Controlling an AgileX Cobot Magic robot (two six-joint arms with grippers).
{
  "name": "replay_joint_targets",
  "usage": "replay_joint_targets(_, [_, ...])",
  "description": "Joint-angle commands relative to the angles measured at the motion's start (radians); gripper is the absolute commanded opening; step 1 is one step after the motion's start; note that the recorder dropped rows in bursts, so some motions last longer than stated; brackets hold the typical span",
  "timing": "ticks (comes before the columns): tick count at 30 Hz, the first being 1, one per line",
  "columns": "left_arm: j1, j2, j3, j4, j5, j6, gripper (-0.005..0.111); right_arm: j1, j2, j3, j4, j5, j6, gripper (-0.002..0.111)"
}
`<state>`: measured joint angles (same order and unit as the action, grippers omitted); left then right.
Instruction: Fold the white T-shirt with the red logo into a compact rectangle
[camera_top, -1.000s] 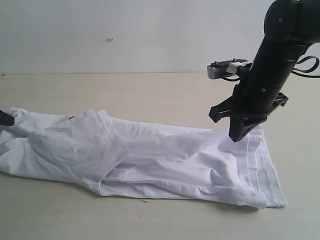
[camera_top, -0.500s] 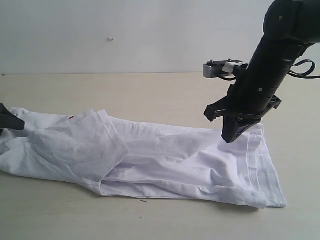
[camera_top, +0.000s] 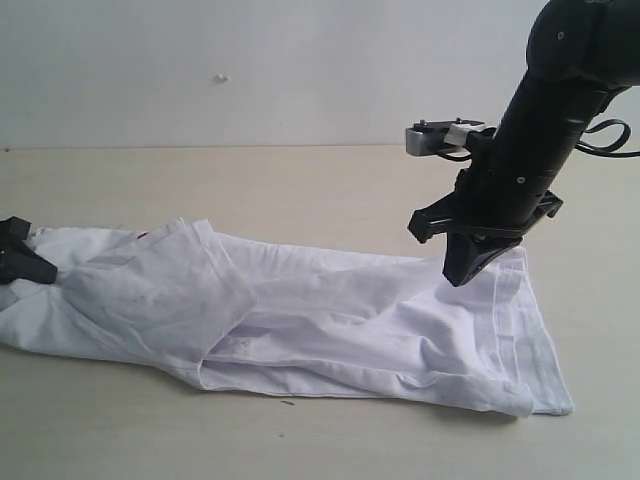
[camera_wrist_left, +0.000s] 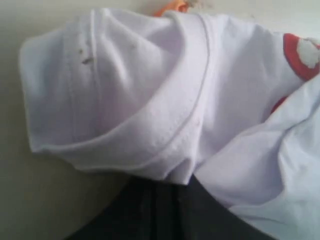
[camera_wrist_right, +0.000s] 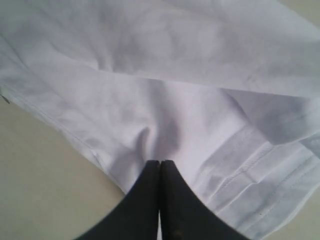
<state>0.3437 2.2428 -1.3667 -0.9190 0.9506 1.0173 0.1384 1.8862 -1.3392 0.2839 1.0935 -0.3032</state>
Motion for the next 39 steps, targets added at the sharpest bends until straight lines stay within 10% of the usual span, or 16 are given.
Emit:
replay_joint_targets(1, [-0.005,-0.081,0.006,0.052,-0.11,-0.112,0.0,0.002,-0.002,-0.004,0.005,0.003,-0.008,0.0])
replay_joint_targets(11, [-0.112,-0.372,0.006,-0.019,-0.094,-0.159,0.0,0.002,-0.053,-0.087,0.03,0.044,-0.01,0.0])
replay_joint_targets(21, [-0.717,-0.473,0.003,0.203,-0.167,-0.415,0.0,0.002,-0.257,-0.113,0.077,0.063,-0.012,0.0])
replay_joint_targets(31, [-1.058,-0.339,0.003,0.206,-0.529,-0.45,0.001,0.002,-0.463,-0.113,0.072,0.062,-0.008,0.0])
replay_joint_targets(35, [-1.09,-0.274,-0.01,0.206,-0.579,-0.447,0.023,0.002,-0.501,-0.113,0.078,0.062,-0.006,0.0])
replay_joint_targets(39, [-1.124,-0.226,-0.048,0.201,-0.5,-0.445,0.078,0.002,-0.515,-0.113,0.08,0.062,-0.006,0.0])
